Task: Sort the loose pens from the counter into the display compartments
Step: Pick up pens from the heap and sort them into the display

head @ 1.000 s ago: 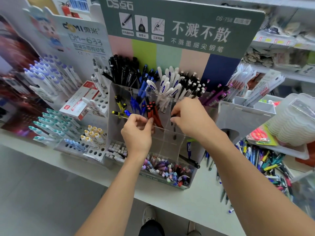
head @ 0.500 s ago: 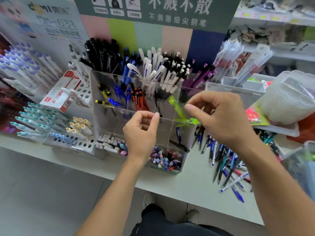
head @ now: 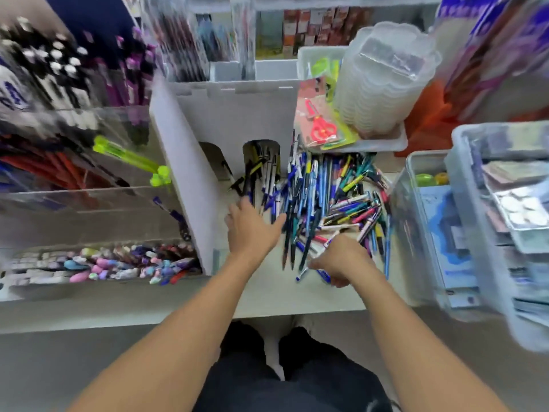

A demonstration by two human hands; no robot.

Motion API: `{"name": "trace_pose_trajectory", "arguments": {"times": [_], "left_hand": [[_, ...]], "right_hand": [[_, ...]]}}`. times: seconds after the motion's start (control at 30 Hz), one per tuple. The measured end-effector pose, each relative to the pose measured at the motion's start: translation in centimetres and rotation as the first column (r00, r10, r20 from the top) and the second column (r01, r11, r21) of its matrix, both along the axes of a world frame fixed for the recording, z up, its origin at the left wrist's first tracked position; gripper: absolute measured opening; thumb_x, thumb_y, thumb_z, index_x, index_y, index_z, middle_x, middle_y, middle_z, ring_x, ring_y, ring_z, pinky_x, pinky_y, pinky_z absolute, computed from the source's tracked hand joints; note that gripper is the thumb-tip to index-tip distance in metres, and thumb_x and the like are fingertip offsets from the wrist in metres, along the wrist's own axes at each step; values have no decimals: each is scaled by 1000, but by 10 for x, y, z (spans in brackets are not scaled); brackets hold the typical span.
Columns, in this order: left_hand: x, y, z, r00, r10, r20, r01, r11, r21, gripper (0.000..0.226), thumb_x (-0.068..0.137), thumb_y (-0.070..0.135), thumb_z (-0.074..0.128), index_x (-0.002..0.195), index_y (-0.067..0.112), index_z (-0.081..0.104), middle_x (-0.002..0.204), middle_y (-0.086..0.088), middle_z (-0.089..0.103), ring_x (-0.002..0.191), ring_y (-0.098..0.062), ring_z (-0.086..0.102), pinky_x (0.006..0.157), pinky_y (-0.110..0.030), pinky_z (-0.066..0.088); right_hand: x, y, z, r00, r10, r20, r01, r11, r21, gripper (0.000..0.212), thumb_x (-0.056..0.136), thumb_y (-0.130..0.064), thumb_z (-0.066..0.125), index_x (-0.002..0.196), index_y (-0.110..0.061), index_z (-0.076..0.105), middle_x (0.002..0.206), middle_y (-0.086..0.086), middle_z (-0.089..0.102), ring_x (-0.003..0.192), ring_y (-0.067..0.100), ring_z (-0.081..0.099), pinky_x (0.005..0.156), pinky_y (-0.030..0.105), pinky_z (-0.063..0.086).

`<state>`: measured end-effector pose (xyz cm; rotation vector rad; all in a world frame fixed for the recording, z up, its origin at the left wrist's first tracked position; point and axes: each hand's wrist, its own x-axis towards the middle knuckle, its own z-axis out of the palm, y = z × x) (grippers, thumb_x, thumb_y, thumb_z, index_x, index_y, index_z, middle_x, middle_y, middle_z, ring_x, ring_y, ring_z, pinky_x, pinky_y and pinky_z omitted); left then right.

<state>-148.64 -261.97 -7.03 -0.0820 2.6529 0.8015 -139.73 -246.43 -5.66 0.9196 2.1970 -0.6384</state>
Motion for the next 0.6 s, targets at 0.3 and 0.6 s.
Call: {"name": "trace_pose_trajectory", "arguments": {"times": [0.3, 0.6], "left_hand": [[-83, 4, -54, 987, 103, 126, -91, 991, -97, 74, 87, 58, 50, 150, 21, 37, 155, -10, 39, 141, -33, 39, 112, -52, 37], [-10, -47, -62, 998, -44, 40, 40, 994, 103, 61, 82, -8, 42, 142, -5, 38, 145, -22, 43, 134, -40, 41, 116, -42, 32]], "right_hand": [[-81, -27, -12, 665, 340, -664, -368, 924, 105, 52, 94, -5, 50, 146, -7, 46, 151, 12, 43, 136, 32, 39, 112, 43, 37], [-168, -51, -61, 650, 595, -473, -581, 790, 195, 74, 93, -17, 53, 156, 0, 19, 160, 27, 22, 148, 46, 19, 117, 53, 30]]}}
